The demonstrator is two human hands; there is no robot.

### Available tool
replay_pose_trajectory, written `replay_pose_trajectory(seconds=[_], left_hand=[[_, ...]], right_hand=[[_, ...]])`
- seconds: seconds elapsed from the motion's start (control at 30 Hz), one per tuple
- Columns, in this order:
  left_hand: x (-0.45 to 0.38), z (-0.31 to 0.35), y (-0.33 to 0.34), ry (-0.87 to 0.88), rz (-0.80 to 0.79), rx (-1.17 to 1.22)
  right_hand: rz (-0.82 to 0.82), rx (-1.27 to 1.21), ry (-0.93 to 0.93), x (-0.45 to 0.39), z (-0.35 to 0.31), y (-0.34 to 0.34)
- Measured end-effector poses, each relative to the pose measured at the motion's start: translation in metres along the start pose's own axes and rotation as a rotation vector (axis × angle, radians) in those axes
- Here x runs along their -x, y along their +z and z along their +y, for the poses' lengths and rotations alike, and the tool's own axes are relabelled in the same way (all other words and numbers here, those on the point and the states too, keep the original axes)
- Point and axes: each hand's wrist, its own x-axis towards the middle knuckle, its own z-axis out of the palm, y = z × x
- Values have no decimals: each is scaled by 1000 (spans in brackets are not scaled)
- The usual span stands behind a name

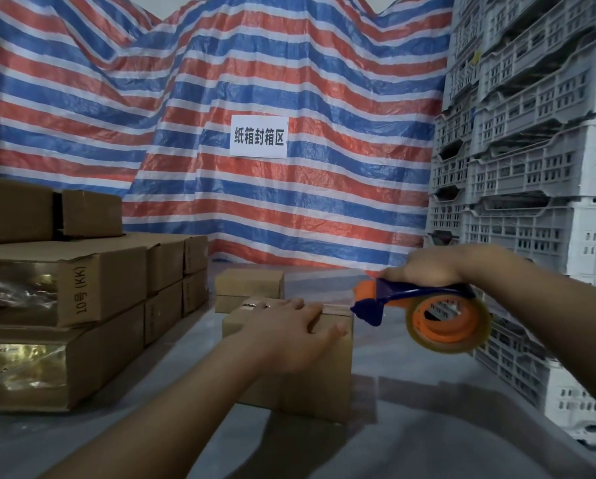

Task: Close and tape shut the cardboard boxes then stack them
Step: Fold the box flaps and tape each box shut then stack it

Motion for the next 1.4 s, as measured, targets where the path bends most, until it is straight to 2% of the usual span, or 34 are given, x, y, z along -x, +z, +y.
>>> replay_pose_trajectory(seconds=[0.23, 0.33, 0.53, 0.63, 0.8, 0.9, 1.1, 1.2, 1.27, 1.4], left_hand=[[7, 1, -1, -4, 23, 9], [8, 3, -3, 19, 12, -13], [5, 2, -4, 41, 0, -37], [3, 6, -8, 78, 13, -29], [3, 9, -8, 188, 29, 87], [5, 15, -8, 234, -10, 1], [7, 21, -9, 216, -28, -55], [4, 20, -6, 226, -14, -41], [2, 20, -4, 240, -9, -20], [-2, 21, -2, 247, -17, -21]], right_hand=[[-59, -7, -23, 13, 8, -29], [-65, -17, 13, 16, 23, -13], [75, -181, -9, 13, 42, 54], [90, -221, 3, 11, 43, 74], [86, -241, -53, 10, 35, 81], [84, -278, -84, 15, 34, 80], [107, -406, -99, 47, 47, 72], [118, -239, -100, 49, 35, 68], [121, 44, -103, 43, 13, 60], [224, 552, 15, 36, -36, 32]])
